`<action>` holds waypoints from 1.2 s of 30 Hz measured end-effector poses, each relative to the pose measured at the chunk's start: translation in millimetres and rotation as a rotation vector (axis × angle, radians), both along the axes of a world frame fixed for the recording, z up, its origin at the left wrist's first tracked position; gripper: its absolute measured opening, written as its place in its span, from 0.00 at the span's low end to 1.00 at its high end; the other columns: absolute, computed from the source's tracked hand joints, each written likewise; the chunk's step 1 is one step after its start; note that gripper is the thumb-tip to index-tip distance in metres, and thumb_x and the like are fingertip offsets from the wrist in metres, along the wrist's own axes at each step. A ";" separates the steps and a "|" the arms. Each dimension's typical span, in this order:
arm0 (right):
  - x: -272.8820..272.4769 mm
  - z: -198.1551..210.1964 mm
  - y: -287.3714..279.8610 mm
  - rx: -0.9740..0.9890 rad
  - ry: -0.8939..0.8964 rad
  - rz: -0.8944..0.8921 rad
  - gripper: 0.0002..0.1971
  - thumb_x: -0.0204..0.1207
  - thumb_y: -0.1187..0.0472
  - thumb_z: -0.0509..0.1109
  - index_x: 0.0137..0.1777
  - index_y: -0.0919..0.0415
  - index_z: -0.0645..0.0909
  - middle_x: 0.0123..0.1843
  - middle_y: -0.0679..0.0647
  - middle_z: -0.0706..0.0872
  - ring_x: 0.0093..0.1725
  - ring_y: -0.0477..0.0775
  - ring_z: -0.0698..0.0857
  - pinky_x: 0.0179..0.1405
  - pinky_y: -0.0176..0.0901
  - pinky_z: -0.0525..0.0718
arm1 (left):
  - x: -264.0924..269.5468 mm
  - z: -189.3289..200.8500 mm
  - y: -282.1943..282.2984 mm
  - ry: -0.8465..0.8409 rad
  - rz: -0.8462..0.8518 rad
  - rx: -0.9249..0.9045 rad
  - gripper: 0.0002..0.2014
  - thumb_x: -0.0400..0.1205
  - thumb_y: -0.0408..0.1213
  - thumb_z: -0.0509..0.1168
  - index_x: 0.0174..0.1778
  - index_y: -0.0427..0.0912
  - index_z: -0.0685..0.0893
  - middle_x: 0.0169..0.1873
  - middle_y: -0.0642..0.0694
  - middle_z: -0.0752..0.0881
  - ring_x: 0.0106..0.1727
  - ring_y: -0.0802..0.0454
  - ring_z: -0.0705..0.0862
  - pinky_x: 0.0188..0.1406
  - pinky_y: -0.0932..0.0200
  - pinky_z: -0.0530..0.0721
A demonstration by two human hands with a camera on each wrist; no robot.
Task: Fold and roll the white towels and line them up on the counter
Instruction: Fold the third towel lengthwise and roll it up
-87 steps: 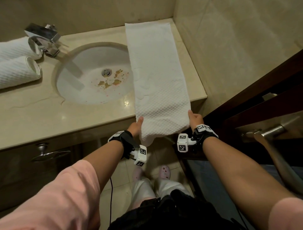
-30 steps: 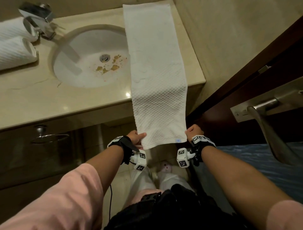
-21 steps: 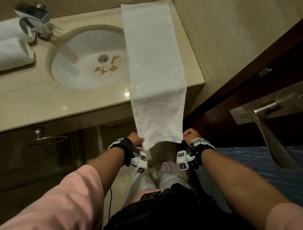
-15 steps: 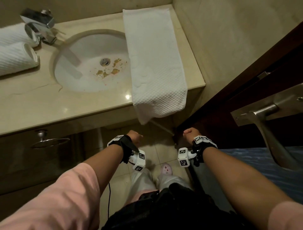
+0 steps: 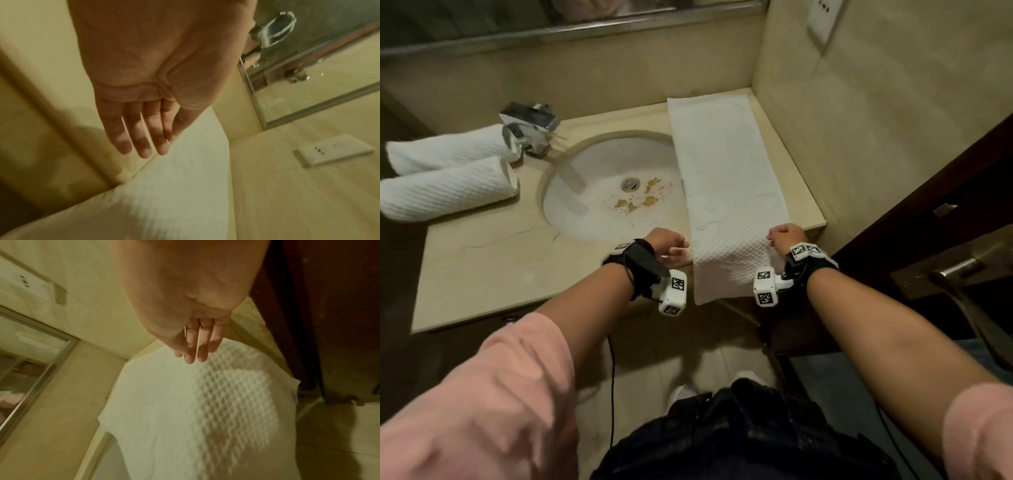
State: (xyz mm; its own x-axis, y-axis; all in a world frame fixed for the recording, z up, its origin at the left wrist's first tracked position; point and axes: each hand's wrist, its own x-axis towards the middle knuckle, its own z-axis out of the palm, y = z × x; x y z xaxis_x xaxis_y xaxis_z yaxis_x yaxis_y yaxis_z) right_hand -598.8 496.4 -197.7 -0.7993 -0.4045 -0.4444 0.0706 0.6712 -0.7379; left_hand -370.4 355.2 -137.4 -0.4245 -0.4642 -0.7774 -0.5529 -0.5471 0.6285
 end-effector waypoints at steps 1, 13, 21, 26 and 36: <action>-4.9 6.2 -8.5 0.010 -0.001 0.021 0.09 0.79 0.68 0.63 0.49 0.64 0.85 0.50 0.59 0.90 0.46 0.57 0.87 0.50 0.47 0.86 | -1.5 5.0 -9.0 0.004 0.031 -0.012 0.12 0.87 0.31 0.55 0.38 0.38 0.76 0.35 0.46 0.80 0.34 0.52 0.78 0.34 0.60 0.80; -80.7 38.7 -98.6 0.335 0.254 0.355 0.13 0.80 0.66 0.62 0.60 0.63 0.85 0.57 0.52 0.89 0.57 0.52 0.88 0.59 0.41 0.84 | -63.6 30.8 -105.3 0.088 0.193 -0.071 0.10 0.87 0.33 0.55 0.41 0.42 0.77 0.37 0.49 0.82 0.36 0.54 0.81 0.38 0.61 0.79; -144.3 56.8 -179.1 0.457 0.377 0.691 0.10 0.78 0.67 0.63 0.52 0.64 0.86 0.52 0.56 0.90 0.50 0.59 0.89 0.54 0.48 0.88 | -122.6 23.3 -175.5 0.072 0.362 -0.111 0.12 0.87 0.31 0.55 0.38 0.37 0.76 0.37 0.47 0.79 0.37 0.53 0.79 0.39 0.59 0.78; -155.2 86.3 -228.2 0.659 0.407 0.825 0.04 0.78 0.68 0.63 0.45 0.62 0.78 0.44 0.58 0.82 0.42 0.59 0.83 0.44 0.43 0.81 | -145.9 23.6 -216.6 0.042 0.382 -0.182 0.13 0.88 0.32 0.55 0.66 0.35 0.77 0.56 0.45 0.80 0.52 0.50 0.82 0.59 0.56 0.79; -234.1 31.6 -332.8 0.361 0.177 0.517 0.21 0.81 0.60 0.63 0.73 0.64 0.73 0.69 0.55 0.77 0.67 0.59 0.79 0.66 0.50 0.78 | -207.7 2.1 -305.6 -0.016 -0.001 -0.462 0.13 0.84 0.29 0.61 0.63 0.37 0.81 0.52 0.44 0.77 0.52 0.50 0.75 0.39 0.62 0.74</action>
